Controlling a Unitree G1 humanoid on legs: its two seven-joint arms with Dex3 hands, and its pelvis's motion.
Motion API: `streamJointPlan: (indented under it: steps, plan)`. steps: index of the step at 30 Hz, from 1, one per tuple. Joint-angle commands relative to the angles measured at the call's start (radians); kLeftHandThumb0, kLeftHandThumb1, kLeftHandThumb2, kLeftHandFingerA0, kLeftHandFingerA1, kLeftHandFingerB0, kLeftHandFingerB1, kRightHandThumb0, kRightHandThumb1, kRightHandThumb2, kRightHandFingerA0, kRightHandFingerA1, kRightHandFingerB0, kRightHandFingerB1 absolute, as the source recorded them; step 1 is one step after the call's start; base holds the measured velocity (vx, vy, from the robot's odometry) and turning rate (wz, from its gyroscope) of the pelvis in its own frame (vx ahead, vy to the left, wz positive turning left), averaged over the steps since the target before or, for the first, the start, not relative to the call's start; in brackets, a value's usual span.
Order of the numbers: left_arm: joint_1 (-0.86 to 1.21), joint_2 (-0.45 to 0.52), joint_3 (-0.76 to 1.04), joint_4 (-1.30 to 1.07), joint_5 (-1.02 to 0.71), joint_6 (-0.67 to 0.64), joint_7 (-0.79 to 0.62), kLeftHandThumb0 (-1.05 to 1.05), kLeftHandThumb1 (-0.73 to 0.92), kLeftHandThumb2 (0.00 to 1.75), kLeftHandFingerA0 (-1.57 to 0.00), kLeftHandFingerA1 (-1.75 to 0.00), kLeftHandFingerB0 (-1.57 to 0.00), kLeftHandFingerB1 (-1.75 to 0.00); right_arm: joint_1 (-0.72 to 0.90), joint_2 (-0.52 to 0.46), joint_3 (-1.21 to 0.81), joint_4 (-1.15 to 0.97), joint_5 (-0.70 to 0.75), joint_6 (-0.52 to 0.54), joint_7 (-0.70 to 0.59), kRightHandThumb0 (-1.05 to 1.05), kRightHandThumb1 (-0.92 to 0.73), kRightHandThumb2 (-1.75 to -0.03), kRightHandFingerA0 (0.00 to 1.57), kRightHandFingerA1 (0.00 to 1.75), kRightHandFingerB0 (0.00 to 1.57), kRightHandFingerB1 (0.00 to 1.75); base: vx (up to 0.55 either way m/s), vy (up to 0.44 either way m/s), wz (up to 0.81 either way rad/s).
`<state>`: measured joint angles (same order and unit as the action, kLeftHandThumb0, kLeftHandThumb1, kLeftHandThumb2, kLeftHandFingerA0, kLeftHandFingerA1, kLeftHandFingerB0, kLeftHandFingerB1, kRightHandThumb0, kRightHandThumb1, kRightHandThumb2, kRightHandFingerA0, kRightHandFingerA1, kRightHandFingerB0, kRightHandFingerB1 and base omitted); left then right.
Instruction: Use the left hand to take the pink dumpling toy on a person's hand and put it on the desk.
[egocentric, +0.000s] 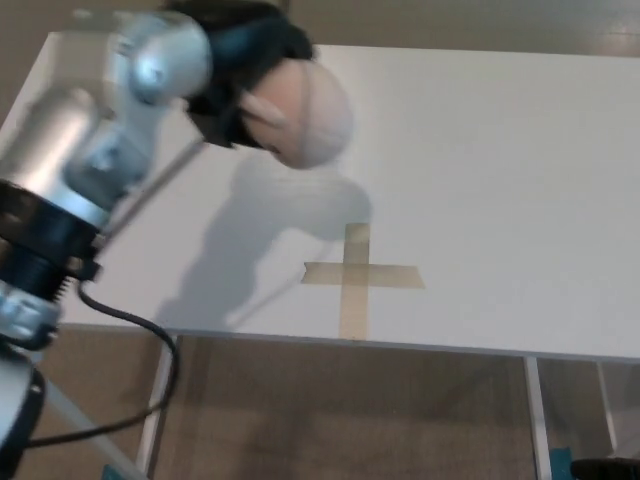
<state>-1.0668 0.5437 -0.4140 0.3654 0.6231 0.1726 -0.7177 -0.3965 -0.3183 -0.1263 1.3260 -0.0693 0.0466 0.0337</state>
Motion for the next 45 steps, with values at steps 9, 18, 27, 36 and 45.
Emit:
streamJointPlan:
  steps: [9, 18, 27, 36, 45]
  plan:
    - [0.002, 0.136, 0.045, 0.196, -0.020, -0.099, -0.003, -0.29, 0.80, 0.64, -0.44, -0.38, -0.41, -0.35, 0.012, -0.007, 0.007, 0.002, -0.006, 0.007, 0.002, -0.24, -0.69, -0.60, 0.65, 0.44, 0.55, 0.42, 0.00, 0.000, 0.00]
    - [-0.006, 0.098, 0.005, 0.467, 0.021, -0.111, 0.108, -0.25, 0.81, 0.64, -0.80, -0.50, -0.44, -0.37, 0.011, -0.006, 0.007, 0.002, -0.005, 0.006, 0.003, -0.24, -0.69, -0.60, 0.65, 0.44, 0.56, 0.43, 0.00, 0.000, 0.00]
    - [-0.024, 0.032, -0.026, 0.649, 0.027, -0.095, 0.182, -0.27, 0.82, 0.65, -0.68, -0.46, -0.35, -0.35, 0.009, -0.008, 0.005, 0.001, -0.002, 0.006, 0.011, -0.25, -0.69, -0.60, 0.65, 0.45, 0.55, 0.42, 0.00, 0.000, 0.00]
    - [0.021, 0.019, -0.039, 0.680, 0.029, -0.152, 0.262, -0.28, 0.79, 0.63, -0.54, -0.42, -0.36, -0.35, 0.008, -0.006, 0.008, 0.002, -0.005, 0.006, 0.010, -0.25, -0.69, -0.60, 0.65, 0.45, 0.55, 0.42, 0.00, 0.000, 0.00]
    - [0.047, 0.013, -0.042, 0.655, 0.018, -0.170, 0.274, -0.41, 0.54, 0.77, -0.74, -0.62, -0.39, -0.46, 0.005, -0.010, 0.005, 0.000, -0.003, 0.007, 0.013, -0.25, -0.69, -0.60, 0.65, 0.45, 0.55, 0.42, 0.00, 0.000, 0.00]
